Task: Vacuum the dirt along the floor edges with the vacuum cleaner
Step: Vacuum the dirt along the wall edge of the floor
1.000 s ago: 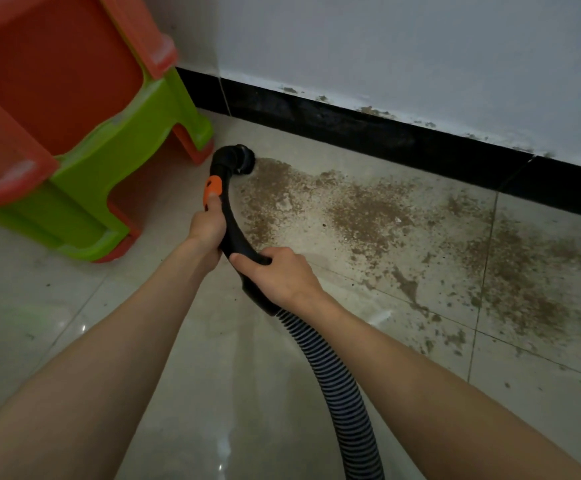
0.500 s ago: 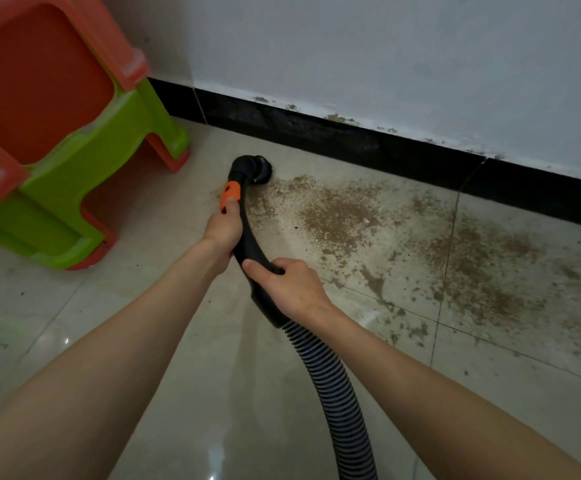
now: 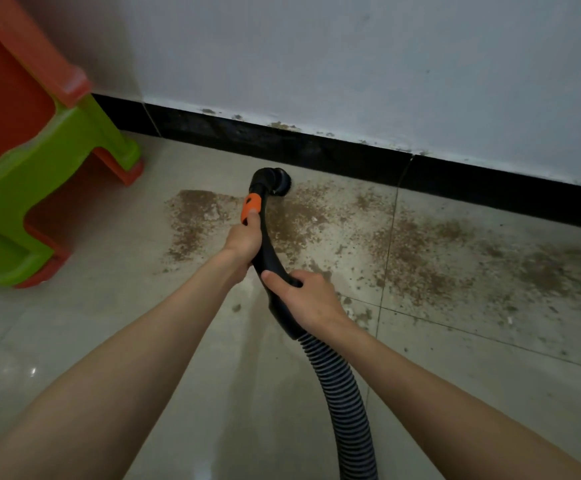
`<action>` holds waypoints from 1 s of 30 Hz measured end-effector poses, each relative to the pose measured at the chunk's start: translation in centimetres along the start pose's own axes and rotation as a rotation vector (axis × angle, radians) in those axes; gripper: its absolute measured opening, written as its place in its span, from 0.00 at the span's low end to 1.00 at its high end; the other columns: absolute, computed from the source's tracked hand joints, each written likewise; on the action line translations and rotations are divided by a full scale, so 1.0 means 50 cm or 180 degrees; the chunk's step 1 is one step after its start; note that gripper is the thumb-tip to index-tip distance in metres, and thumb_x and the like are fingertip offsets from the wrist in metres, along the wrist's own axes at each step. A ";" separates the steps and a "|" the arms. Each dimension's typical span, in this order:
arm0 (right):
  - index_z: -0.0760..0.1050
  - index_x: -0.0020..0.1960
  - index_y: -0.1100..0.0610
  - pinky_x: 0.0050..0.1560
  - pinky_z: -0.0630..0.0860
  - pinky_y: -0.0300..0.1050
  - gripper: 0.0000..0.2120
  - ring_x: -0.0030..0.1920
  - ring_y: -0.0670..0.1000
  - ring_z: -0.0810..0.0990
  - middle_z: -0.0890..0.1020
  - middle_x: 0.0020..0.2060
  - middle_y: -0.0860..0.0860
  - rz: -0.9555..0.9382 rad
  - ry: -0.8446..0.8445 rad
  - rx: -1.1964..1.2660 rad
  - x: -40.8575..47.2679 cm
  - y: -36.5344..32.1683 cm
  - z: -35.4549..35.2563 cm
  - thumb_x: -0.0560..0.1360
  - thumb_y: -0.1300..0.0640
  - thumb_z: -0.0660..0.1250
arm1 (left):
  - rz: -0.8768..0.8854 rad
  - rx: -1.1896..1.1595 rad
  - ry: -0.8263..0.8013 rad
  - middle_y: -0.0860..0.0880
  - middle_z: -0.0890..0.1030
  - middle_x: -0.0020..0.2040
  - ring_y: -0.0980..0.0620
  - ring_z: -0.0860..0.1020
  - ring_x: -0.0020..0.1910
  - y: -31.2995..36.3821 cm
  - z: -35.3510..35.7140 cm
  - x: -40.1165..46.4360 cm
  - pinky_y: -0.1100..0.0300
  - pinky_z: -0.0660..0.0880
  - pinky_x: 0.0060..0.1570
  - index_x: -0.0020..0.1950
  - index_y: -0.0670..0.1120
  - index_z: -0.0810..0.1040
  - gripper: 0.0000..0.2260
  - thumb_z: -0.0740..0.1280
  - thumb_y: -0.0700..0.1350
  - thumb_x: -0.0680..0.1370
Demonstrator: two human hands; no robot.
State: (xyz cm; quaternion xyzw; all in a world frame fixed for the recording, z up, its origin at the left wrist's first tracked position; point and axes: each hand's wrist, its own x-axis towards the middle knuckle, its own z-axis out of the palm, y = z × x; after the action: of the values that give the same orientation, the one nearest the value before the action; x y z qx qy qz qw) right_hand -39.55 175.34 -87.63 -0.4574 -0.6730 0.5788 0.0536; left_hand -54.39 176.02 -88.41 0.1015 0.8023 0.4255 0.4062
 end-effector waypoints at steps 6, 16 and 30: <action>0.74 0.33 0.51 0.20 0.67 0.32 0.20 0.20 0.40 0.74 0.75 0.19 0.41 -0.0007 0.0164 0.0124 0.000 0.021 -0.039 0.74 0.37 0.67 | 0.0063 -0.0008 -0.0110 0.39 0.74 0.63 0.41 0.75 0.60 0.017 0.053 -0.006 0.47 0.72 0.62 0.71 0.39 0.66 0.28 0.50 0.59 0.82; 0.74 0.33 0.51 0.28 0.71 0.39 0.20 0.24 0.44 0.78 0.78 0.23 0.44 -0.0316 -0.0135 -0.0003 0.029 -0.079 0.075 0.73 0.36 0.66 | 0.0155 -0.0167 0.0527 0.40 0.76 0.60 0.42 0.77 0.56 0.010 -0.114 0.032 0.52 0.74 0.51 0.67 0.39 0.69 0.29 0.51 0.61 0.81; 0.79 0.41 0.56 0.46 0.81 0.52 0.23 0.39 0.54 0.83 0.84 0.38 0.53 -0.0472 -0.1080 -0.0628 0.005 -0.161 0.295 0.74 0.35 0.64 | -0.0279 -0.0785 0.1070 0.35 0.67 0.71 0.36 0.68 0.68 -0.133 -0.389 0.009 0.45 0.68 0.65 0.74 0.42 0.60 0.25 0.50 0.56 0.83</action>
State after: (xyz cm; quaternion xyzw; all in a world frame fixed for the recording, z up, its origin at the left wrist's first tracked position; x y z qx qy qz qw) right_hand -52.99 165.45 -85.86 -0.3056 -0.7576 0.5733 -0.0630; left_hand -67.82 160.47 -87.74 -0.0564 0.8043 0.5132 0.2942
